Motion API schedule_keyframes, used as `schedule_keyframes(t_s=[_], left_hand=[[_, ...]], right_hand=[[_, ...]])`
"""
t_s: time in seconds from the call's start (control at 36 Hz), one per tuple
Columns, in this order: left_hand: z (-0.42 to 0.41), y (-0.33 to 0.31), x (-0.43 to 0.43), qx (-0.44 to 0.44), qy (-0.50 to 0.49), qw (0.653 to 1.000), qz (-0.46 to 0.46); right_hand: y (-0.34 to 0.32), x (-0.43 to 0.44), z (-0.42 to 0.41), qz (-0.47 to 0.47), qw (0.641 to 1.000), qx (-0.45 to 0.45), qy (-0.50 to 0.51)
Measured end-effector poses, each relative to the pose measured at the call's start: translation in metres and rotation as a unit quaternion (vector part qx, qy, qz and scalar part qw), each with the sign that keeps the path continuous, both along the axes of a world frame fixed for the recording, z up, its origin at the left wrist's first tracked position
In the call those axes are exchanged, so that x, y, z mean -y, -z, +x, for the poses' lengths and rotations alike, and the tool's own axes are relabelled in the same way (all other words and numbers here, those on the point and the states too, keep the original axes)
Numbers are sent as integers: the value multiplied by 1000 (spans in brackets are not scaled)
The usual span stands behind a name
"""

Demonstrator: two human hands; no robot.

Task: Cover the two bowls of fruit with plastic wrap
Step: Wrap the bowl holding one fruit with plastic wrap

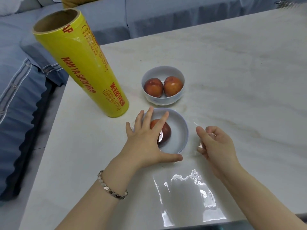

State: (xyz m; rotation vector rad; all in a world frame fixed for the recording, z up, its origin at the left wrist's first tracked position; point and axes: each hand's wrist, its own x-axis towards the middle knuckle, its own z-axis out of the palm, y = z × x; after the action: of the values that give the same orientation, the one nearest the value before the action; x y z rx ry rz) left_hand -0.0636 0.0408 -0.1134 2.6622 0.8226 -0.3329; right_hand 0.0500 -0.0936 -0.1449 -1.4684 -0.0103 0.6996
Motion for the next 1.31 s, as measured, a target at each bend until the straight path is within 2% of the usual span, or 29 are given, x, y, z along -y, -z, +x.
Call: schedule_keyframes(t_s=[0.11,0.17,0.25,0.33,0.39,0.44,0.5,0.56,0.64,0.72,0.78,0.86,0.92,1.0,1.06,1.14,1.22,1.31], left_hand=[[0,0,0,-1,-4,1000,-16],[1,-2,-1,6,-10,1000,-29],[5,-7,-3,90,-77,989,-84],[9,-8,-7,175,-172,961,-129],[9,-6,-13,175,-226,948,-141],[10,-6,-16,167,-280,929,-176],[12,-7,-16,187,-316,906,-208],[13,-10,-14,210,-334,890,-228],[8,-11,-13,228,-353,875,-242],[-1,-10,-8,227,-358,863,-276],[-9,-12,-3,231,-354,852,-308],[-16,-12,1,221,-327,856,-333],[-19,-13,8,196,-307,866,-344],[-22,-14,19,221,-261,874,-345],[-23,-16,22,260,-251,865,-347],[-21,-18,18,283,-259,852,-357],[-15,-19,20,282,-232,855,-368],[-15,-14,26,312,-218,853,-357]], right_hand=[[14,-8,-3,-40,999,16,-4],[17,-12,-3,-77,996,52,-9],[13,-13,1,-137,982,127,-39],[12,-6,2,-181,969,163,-49],[9,-2,-1,-167,977,122,-44],[5,-2,-5,-85,995,-7,-55],[0,-4,-12,-51,990,-91,-99],[1,-5,-16,-44,987,-97,-124],[0,-3,-17,-17,989,-92,-110],[-12,4,-14,-7,993,-37,-111],[-22,10,-9,-35,988,66,-136],[-37,19,1,-99,951,212,-201],[-44,23,2,-110,933,250,-235],[-46,25,2,-102,919,277,-263],[-44,26,4,-95,913,286,-276],[-45,27,6,-76,909,275,-304],[-54,26,6,-74,892,283,-344],[-67,23,11,-95,880,250,-392]])
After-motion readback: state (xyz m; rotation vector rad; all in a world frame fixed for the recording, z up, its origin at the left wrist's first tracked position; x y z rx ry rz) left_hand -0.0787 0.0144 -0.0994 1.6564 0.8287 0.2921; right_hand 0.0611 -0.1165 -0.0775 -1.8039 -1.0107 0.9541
